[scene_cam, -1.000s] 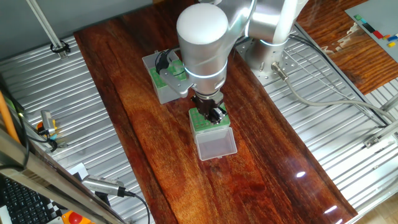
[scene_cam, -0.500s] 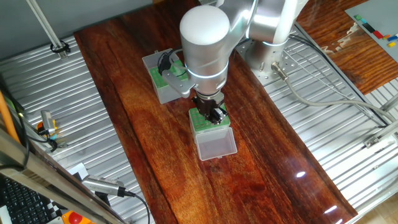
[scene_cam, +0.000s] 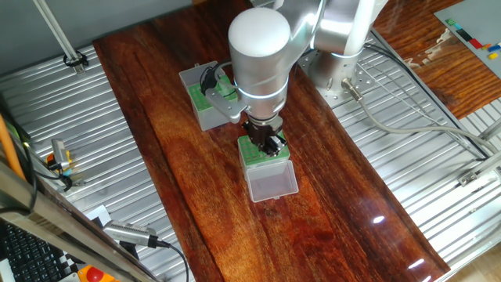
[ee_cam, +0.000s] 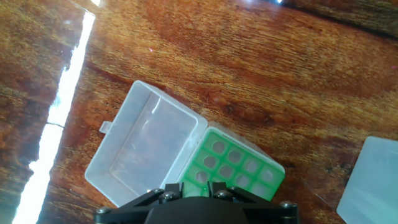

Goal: Transfer all large pipette tips from one holder to another

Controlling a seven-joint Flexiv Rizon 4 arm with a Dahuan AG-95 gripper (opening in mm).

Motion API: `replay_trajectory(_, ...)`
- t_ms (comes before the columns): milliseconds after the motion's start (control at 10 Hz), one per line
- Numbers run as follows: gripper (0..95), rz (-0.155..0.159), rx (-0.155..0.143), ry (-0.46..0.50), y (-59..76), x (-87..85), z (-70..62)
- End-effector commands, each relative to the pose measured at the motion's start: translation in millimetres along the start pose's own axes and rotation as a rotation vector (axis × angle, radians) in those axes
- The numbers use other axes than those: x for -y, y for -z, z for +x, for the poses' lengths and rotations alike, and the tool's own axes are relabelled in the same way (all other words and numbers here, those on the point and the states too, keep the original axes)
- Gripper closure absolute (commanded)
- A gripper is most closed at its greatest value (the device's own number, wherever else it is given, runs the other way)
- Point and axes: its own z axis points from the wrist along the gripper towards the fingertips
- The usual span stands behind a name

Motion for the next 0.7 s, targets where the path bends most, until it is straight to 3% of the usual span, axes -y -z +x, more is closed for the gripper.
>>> replay_trajectory(100,95.0,0.003,0.003,-0.019,0.3,0.1,-0.2)
replay_trajectory(500,95.0,0.005,0.004,-0.019,14.6,-1.8,1.3)
replay_trajectory(700,95.0,0.004,0.012,-0.017,35.2,-3.0,3.9)
